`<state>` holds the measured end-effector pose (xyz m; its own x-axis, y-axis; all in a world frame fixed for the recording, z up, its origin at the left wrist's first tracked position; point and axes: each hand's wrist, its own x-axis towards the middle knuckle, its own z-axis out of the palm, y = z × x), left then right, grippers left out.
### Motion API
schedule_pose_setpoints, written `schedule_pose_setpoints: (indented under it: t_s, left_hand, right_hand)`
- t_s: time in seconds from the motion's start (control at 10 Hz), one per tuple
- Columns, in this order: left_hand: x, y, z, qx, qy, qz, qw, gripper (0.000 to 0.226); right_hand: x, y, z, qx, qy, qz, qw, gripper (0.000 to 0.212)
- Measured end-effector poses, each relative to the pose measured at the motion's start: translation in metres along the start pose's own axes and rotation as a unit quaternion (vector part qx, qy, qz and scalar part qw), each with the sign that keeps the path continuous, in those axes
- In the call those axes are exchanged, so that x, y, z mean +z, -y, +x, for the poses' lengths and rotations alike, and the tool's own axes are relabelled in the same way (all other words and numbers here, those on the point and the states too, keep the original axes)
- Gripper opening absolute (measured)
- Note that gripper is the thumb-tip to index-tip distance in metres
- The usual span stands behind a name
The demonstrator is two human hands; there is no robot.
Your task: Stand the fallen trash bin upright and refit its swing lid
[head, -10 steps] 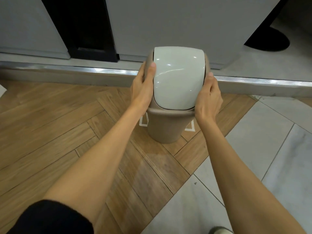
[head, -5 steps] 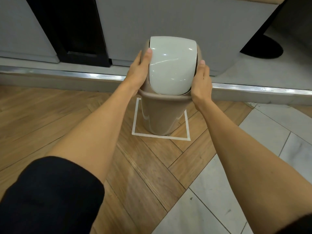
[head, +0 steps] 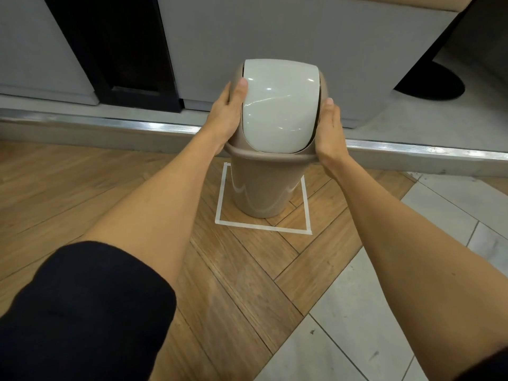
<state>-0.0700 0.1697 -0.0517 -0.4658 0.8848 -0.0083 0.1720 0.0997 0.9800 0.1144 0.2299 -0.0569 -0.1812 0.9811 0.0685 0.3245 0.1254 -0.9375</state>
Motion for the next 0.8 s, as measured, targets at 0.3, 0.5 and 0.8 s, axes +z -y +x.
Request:
schedule_pose_setpoints:
  t_s: [0.3, 0.5, 0.8]
  left_hand:
    - [0.0, 0.003, 0.003, -0.004, 0.02, 0.005, 1.0, 0.076]
    - [0.001, 0.002, 0.004, -0.025, 0.014, 0.002, 1.0, 0.093]
    - [-0.006, -0.084, -0.033, -0.056, -0.022, 0.307, 0.95, 0.089]
  right_hand:
    - [-0.006, 0.001, -0.001, 0.001, 0.016, -0.022, 1.0, 0.055]
    - [-0.007, 0.001, 0.002, -0.011, 0.016, -0.033, 0.999, 0.055]
    - [-0.061, 0.102, -0.004, 0.032, 0.082, -0.305, 0.948, 0.06]
